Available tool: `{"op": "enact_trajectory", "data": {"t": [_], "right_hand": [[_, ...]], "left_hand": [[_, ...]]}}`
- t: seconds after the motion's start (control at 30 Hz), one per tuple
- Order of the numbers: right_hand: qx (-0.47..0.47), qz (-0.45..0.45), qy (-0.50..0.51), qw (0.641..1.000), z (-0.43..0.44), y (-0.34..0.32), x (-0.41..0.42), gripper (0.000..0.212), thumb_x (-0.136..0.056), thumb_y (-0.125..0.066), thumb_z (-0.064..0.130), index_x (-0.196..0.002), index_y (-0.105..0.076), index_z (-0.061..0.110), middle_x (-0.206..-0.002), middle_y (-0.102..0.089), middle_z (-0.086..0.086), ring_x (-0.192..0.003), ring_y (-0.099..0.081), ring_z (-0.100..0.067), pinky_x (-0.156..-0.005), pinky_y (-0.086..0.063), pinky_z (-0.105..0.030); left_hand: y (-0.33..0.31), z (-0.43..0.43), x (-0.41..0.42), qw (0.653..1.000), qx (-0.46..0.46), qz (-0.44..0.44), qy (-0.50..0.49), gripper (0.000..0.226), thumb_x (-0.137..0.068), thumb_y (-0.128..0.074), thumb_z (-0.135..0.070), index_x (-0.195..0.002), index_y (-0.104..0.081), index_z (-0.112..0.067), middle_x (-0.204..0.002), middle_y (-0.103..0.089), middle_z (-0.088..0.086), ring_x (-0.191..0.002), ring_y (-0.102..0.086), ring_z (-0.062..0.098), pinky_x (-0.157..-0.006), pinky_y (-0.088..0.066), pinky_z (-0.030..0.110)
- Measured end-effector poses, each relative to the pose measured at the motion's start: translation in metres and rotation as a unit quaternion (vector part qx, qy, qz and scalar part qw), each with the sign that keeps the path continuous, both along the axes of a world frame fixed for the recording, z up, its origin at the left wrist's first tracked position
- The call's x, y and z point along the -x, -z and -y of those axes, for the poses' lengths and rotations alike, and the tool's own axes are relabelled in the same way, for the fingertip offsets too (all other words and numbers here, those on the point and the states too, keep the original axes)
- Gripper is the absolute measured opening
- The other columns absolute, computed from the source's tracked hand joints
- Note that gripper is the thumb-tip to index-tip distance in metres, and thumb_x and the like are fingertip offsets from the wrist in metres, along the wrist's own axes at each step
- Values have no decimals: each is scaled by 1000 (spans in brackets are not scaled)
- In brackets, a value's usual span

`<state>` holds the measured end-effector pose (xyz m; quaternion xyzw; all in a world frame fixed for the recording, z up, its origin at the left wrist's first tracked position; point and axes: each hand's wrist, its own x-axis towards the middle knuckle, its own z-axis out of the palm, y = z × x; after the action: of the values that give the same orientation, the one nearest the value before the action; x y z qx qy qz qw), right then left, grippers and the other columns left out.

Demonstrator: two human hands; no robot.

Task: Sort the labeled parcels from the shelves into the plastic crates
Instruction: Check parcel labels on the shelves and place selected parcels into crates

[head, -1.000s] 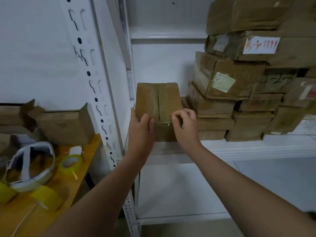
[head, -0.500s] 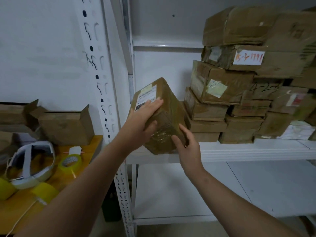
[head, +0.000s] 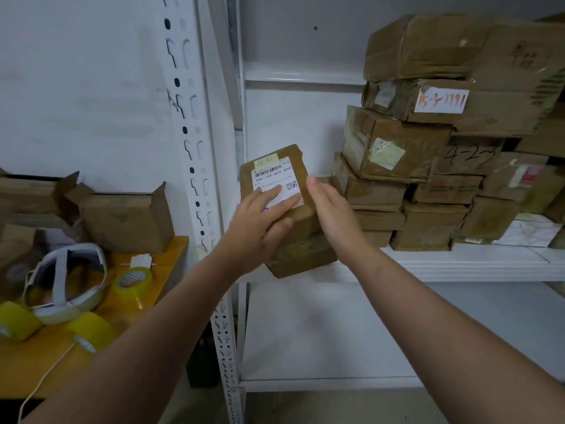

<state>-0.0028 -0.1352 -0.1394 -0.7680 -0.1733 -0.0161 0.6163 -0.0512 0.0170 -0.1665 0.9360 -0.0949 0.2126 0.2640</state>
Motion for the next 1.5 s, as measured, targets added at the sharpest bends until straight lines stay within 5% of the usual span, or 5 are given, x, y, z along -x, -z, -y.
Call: {"op": "enact_trajectory", "data": {"t": [0.2, 0.37, 0.7, 1.07, 1.5], "right_hand": [[0, -29, -25, 999, -1, 8, 2, 45, -95, -52, 37, -138, -48, 28, -121, -64, 5, -96, -62, -6, -69, -48, -20], [-87, 0, -72, 994, 12, 12, 8, 38, -92, -58, 14, -127, -48, 27, -108, -62, 12, -97, -63, -5, -76, -49, -19], [-100, 95, -54, 989, 3, 25, 20, 45, -95, -26, 51, -139, -18, 48, -148, -34, 18, -136, -32, 3, -114, -28, -26], [-112, 95, -65, 987, 3, 25, 28, 42, -105, -26, 26, -146, -19, 33, -126, -38, 33, -104, -37, 34, -89, -35, 2], [-168, 40, -94, 980, 22, 31, 64, 42, -101, -46, 20, -136, -31, 37, -119, -60, 19, -104, -62, 5, -79, -51, -14]], "left_hand": [[2, 9, 11, 894, 442, -50, -55, 41, -100, -47, -34, -138, -34, -29, -125, -53, -10, -111, -57, 10, -84, -53, 25], [0, 5, 15, 826, 563, -5, 2, 37, -98, -51, -22, -132, -42, -35, -114, -67, -6, -92, -70, 12, -75, -59, 32], [-4, 15, 20, 889, 456, 36, 15, 41, -103, -19, -42, -142, -9, -51, -124, -49, -23, -104, -61, 0, -70, -55, 17], [7, 11, 21, 903, 424, 62, 35, 49, -104, -20, -40, -152, -13, -34, -145, -43, -8, -120, -52, -1, -83, -54, 19], [11, 34, 51, 878, 473, 76, -3, 58, -88, -48, -45, -142, -31, -34, -136, -49, 3, -112, -62, 19, -69, -57, 23]]}}
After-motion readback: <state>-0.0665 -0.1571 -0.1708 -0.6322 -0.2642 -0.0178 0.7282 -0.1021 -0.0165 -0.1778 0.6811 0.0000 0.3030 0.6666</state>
